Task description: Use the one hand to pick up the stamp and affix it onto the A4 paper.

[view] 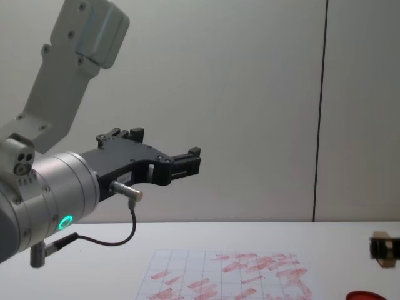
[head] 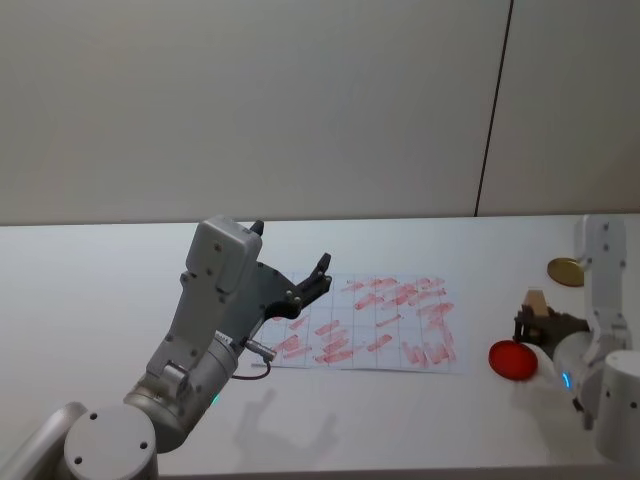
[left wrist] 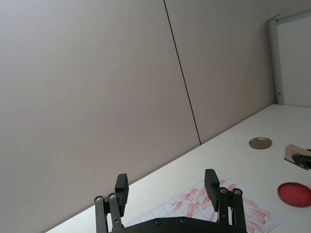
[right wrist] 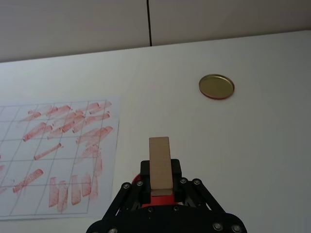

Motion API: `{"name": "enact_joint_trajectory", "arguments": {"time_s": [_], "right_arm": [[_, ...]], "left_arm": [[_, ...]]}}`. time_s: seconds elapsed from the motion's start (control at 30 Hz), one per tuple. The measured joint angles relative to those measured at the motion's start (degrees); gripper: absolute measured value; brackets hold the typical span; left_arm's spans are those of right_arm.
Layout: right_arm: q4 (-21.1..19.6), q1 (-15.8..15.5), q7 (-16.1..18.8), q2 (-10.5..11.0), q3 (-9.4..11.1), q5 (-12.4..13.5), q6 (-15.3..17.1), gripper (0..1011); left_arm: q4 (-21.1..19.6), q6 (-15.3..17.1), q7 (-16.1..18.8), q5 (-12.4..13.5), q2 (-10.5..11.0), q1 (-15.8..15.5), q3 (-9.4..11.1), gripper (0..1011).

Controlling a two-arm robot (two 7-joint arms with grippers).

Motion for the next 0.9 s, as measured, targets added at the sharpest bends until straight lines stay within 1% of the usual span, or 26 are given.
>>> {"name": "enact_joint_trajectory", "arguments": {"time_s": [0.3,0.63,0.67,0.73,0.8,0.83,0.9], "right_arm": [[1.91,-0.62,1.08,0.3,0.19,-0.93,0.02,219],[6.45,0.54,2.69,-0.01,0.11,-1.86,-1.29,223],[6.71,0.63,2.79,-0.05,0.08,-1.93,-1.36,242],[7.59,0.94,3.08,-0.18,0.0,-2.12,-1.62,318],[8.07,1.1,3.24,-0.25,-0.03,-2.23,-1.77,358],[8.53,1.28,3.38,-0.34,-0.07,-2.35,-1.94,422],[8.91,1.43,3.51,-0.39,-0.1,-2.45,-2.09,460]], "left_arm": [[0.0,0.0,0.01,0.0,0.0,0.0,0.0,993],[0.0,0.0,0.01,0.0,0.0,0.0,0.0,993],[0.0,0.0,0.01,0.0,0.0,0.0,0.0,993],[0.0,0.0,0.0,0.0,0.0,0.0,0.0,993],[0.0,0.0,0.01,0.0,0.0,0.0,0.0,993],[0.0,0.0,0.01,0.0,0.0,0.0,0.0,993],[0.0,0.0,0.01,0.0,0.0,0.0,0.0,993]]}}
